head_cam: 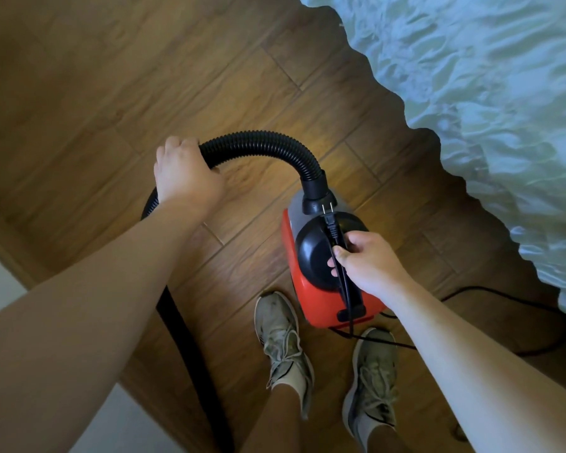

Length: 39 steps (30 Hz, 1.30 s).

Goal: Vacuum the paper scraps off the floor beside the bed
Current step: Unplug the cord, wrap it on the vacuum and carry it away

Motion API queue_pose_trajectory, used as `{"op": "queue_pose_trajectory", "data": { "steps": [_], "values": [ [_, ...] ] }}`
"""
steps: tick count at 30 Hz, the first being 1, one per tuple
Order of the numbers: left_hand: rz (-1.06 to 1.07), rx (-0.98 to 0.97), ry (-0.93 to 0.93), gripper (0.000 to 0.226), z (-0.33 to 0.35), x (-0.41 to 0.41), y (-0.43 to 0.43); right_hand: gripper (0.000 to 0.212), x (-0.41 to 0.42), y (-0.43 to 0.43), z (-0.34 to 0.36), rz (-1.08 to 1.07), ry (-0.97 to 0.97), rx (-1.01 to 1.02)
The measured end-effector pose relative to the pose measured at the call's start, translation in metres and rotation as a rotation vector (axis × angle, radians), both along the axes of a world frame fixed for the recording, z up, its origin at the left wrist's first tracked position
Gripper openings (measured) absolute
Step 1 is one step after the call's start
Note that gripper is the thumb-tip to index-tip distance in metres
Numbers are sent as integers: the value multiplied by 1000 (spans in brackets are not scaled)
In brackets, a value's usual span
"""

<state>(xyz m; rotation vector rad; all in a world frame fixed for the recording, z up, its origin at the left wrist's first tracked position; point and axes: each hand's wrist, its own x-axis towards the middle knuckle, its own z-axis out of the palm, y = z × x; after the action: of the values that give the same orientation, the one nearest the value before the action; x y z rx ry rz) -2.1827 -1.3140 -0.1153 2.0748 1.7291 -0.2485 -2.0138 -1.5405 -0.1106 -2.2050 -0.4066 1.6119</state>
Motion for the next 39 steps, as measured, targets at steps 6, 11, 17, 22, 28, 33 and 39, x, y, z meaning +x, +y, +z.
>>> {"op": "queue_pose_trajectory", "data": {
  "steps": [6, 11, 17, 22, 28, 33, 39],
  "values": [
    [77, -41, -100, 38, 17, -18, -25, 23, -4, -3, 2, -29, 5, -28],
    [132, -69, -211, 44, 36, -24, -48, 31, -10, -6, 5, 16, -38, -36],
    [176, -38, -202, 26, 46, -42, -73, 29, -13, -8, 12, 69, -90, -32],
    [241, -18, -256, 25, 60, -54, -98, 29, -15, -10, 26, 128, -144, 21],
    [371, -71, -452, 49, 93, -52, -127, 29, -9, -5, 52, 156, -166, 68],
    [368, -43, -538, 62, 120, -47, -151, 30, -5, -6, 78, 171, -160, 113],
    [417, -45, -637, 71, 148, -48, -179, 31, -6, -9, 114, 189, -177, 176]
  ]
}}
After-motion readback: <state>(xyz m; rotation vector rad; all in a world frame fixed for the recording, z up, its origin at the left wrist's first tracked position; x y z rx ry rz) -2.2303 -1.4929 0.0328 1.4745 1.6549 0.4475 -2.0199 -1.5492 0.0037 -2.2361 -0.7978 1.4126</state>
